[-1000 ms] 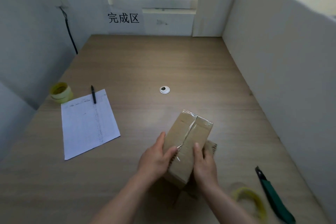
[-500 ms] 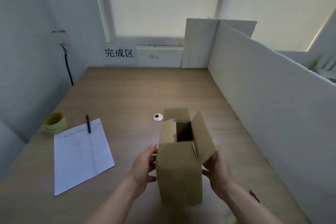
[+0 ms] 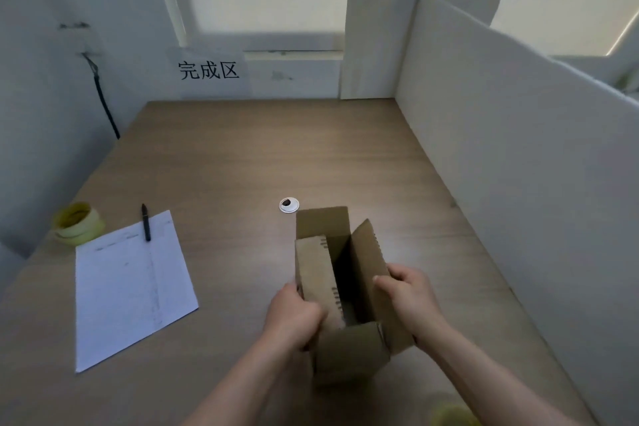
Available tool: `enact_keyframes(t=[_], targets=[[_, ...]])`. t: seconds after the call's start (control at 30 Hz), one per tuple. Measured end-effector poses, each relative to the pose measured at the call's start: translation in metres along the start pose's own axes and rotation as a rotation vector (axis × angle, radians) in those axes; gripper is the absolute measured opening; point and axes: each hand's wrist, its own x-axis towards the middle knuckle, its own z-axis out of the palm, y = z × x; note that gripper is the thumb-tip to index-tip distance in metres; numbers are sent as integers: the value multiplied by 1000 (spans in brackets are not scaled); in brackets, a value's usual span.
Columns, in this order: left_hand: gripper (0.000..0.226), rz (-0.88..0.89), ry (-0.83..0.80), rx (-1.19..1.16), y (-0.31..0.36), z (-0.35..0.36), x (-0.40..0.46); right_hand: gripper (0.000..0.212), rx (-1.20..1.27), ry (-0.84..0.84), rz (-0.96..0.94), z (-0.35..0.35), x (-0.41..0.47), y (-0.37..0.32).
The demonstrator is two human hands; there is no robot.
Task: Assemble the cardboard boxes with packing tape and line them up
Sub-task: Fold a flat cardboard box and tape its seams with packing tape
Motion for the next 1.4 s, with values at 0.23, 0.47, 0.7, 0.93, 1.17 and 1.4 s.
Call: enact_keyframes(t=[0.23, 0.47, 0.7, 0.93, 1.17, 1.4], targets=[[82, -49, -10, 157, 96, 56, 53, 20, -139, 50, -92, -65, 95, -11], [94, -51, -31, 524, 166, 96, 127, 20, -199, 64, -111, -120, 181, -12], [108, -4, 76, 619, 217, 119, 167, 25, -239, 114, -161, -138, 238, -26], [56, -29, -115, 301, 248, 113, 190, 20, -420, 218, -144, -150, 278, -22], [32, 151, -75, -138, 265, 121, 212, 14, -705, 369, -180, -185, 318, -55], [45, 238, -147, -152, 283, 138, 202, 22, -814, 376, -229, -187, 310, -72]])
